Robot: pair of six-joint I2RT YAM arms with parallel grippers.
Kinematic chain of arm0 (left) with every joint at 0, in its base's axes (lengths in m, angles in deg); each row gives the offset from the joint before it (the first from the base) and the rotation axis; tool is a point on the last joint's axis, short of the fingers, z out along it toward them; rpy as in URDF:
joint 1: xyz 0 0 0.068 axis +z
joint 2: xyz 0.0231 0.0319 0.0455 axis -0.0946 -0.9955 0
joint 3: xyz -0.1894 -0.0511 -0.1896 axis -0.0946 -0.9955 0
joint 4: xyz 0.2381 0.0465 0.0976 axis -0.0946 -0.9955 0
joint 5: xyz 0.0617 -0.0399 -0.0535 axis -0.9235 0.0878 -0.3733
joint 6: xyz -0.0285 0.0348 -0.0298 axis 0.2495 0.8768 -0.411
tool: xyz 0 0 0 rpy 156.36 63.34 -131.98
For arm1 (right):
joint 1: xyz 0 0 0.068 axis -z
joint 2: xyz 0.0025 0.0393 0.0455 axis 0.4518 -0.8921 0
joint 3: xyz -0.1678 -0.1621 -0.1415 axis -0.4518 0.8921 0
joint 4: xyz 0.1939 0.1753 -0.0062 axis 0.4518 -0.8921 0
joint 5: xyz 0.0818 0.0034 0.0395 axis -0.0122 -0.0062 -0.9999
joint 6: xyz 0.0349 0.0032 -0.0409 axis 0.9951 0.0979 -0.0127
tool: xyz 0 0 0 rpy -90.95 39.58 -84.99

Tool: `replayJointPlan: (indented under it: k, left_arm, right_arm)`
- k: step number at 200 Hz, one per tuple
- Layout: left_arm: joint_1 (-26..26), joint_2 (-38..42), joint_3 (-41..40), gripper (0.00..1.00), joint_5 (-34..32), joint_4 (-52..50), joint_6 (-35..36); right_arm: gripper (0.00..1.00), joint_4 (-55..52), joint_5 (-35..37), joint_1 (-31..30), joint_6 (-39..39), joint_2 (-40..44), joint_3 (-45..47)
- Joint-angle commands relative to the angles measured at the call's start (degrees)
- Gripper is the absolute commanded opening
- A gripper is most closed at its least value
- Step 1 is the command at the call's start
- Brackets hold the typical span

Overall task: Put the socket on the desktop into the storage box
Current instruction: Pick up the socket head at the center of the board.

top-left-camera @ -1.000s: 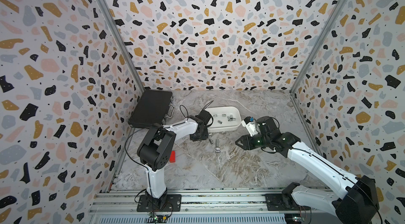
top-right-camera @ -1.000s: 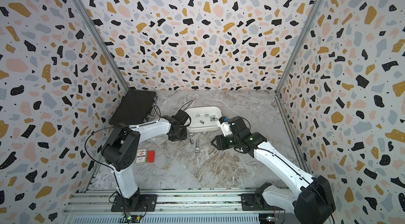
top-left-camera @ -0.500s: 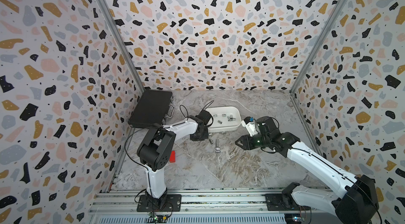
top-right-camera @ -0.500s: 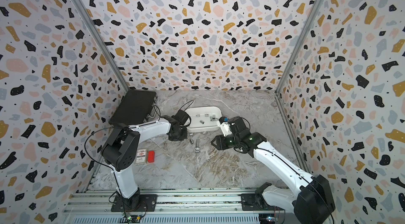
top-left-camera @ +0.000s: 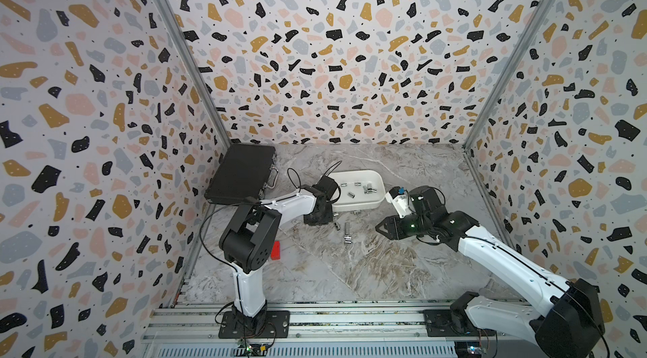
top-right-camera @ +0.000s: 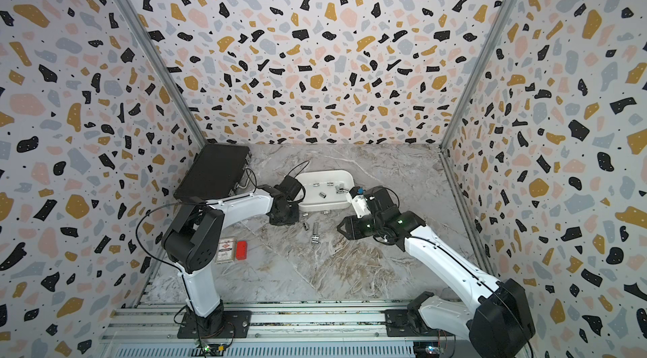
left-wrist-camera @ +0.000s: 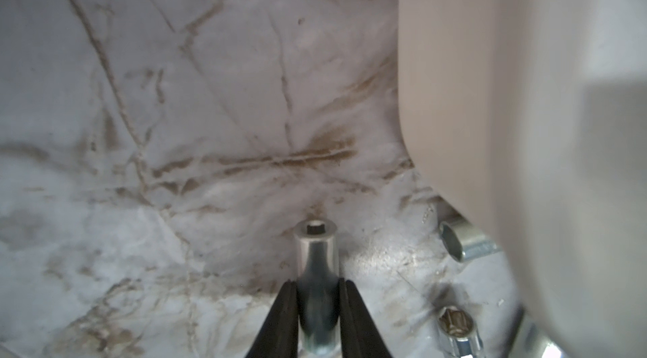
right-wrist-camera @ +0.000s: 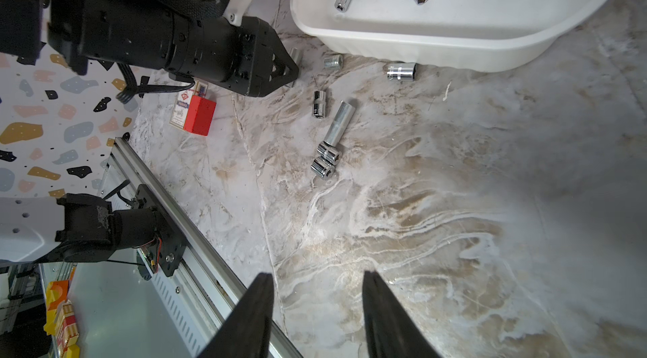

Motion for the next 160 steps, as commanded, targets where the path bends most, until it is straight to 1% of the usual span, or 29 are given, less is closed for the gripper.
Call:
replayJointPlan:
  k: [1, 30, 49, 67, 75, 83, 125, 160]
  left_arm:
    - [-0.24, -1.70, -1.09, 0.25, -0.09, -1.07, 0.66]
    - [-0.25, -2.63, -0.66, 0.30, -0.19, -1.54, 0.88]
    - [-0.24, -2.29, -1.09, 0.19, -0.23, -1.04, 0.70]
    - [-0.23, -1.97, -1.02, 0.11, -0.27, -1.45, 0.81]
    - [-0.25, -1.65, -1.08, 0.06, -0.32, -1.54, 0.95]
    - [-0.24, -1.10, -1.18, 0.04, -0.30, -1.54, 1.01]
    - [-0.29, 3.33, -1.18, 0.01, 0.25, -2.54, 1.36]
    - [-0.26, 7.94, -0.43, 0.00, 0.64, -4.02, 1.99]
  right_arm:
    - [0.46, -0.11, -0.35, -0.29, 0.19, -0.08, -0.78]
    - [0.46, -0.20, -0.19, -0.24, 0.04, -0.33, -1.09]
    - [0.46, -0.19, -0.12, -0.32, -0.02, -0.28, -1.15]
    - [0.46, -0.20, -0.18, -0.32, -0.03, -0.40, -1.37]
    - [0.46, -0.33, -0.18, -0.24, -0.08, -0.54, -1.41]
    - [0.46, -0.29, -0.33, -0.25, -0.08, -0.65, -1.47]
    - [0.46, -0.32, -0.55, -0.30, 0.28, -0.94, -1.50]
    - [0.46, -1.17, 0.21, -0.28, 0.71, -1.56, -2.45]
